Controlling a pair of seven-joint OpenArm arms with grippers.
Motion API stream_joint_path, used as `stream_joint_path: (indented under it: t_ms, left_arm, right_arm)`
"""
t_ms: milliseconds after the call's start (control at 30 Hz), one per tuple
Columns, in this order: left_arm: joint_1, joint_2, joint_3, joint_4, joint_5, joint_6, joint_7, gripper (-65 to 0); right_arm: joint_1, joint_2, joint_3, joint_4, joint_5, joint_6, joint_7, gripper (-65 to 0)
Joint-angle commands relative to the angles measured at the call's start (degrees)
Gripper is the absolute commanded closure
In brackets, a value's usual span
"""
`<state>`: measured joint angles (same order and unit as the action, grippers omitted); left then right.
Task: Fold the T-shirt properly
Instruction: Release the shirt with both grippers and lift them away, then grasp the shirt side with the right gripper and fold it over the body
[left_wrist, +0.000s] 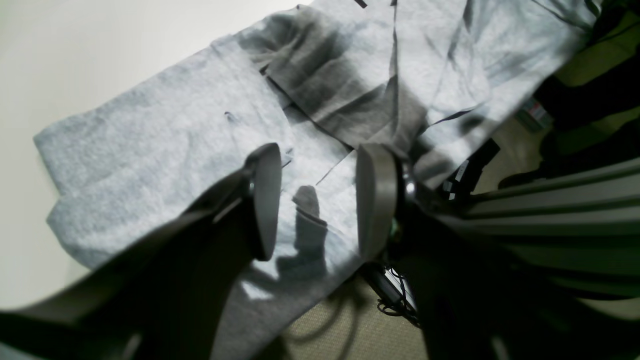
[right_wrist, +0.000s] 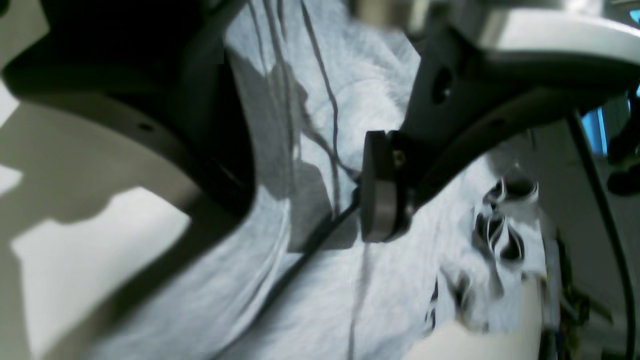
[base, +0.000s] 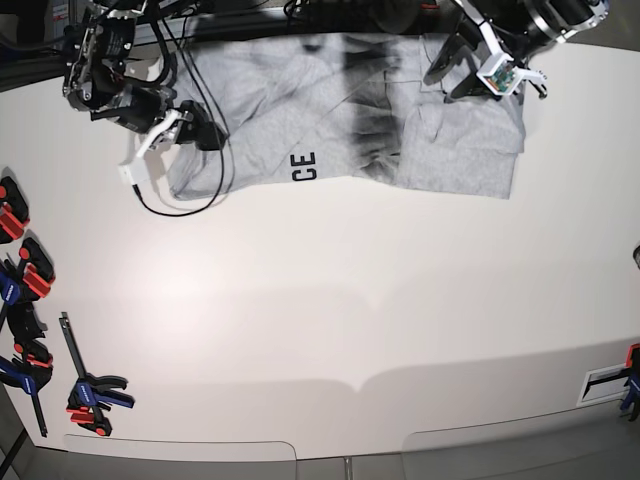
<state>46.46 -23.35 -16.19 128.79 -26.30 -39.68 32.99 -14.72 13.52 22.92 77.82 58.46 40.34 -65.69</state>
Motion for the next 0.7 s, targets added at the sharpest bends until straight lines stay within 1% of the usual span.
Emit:
stream_joint_path:
  t_ms: [0,67,167,267,400,500,567,667]
  left_arm:
    - [0.5,-0.33,-0.37,1.07,-0.74,-0.32,-1.31,-23.0]
    - [0.5,-0.31,-0.66,1.07,-0.76,-0.32,-1.31,-23.0]
    - [0.5,-0.31,-2.6,1.07,-0.76,-0.32,-1.27,-22.9]
    - [0.5,-0.31,-7.39,1.07,-0.83,-0.11,-0.92,-18.5]
    - [0.52,-0.31,-15.63,1.05,-0.85,3.72,-0.87,-10.8]
    - [0.5,-0.33,-20.48,0.39,-0.85,8.17,-0.94,0.0]
    - [0.46,-0.33,-22.45,-1.81,-0.83,9.55,-1.18,0.0]
    - [-0.61,-0.33,-23.15,-8.66,-0.87,9.75,-1.4,0.0]
  right_arm:
    - [-0.2,0.31,-0.94,0.04,-2.51,-0.34,-2.56,-20.5]
    - [-0.2,0.31,-2.16,0.04,-2.51,-0.34,-2.29,-14.3]
    - [-0.11,0.31,-2.73,0.04,-2.51,-0.34,-2.27,-0.4]
    - [0.42,0.33,-1.95,0.07,-2.51,-0.34,-2.47,0.0]
    - [1.75,0.35,0.39,0.57,-2.49,-0.34,-2.54,0.0]
    - [2.36,0.33,1.99,2.58,-2.49,-0.34,-2.54,0.0]
    - [2.34,0.35,2.36,4.94,-2.51,-0.34,-2.54,0.0]
    - [2.34,0.35,2.36,9.07,-2.54,-0.34,-2.97,0.0]
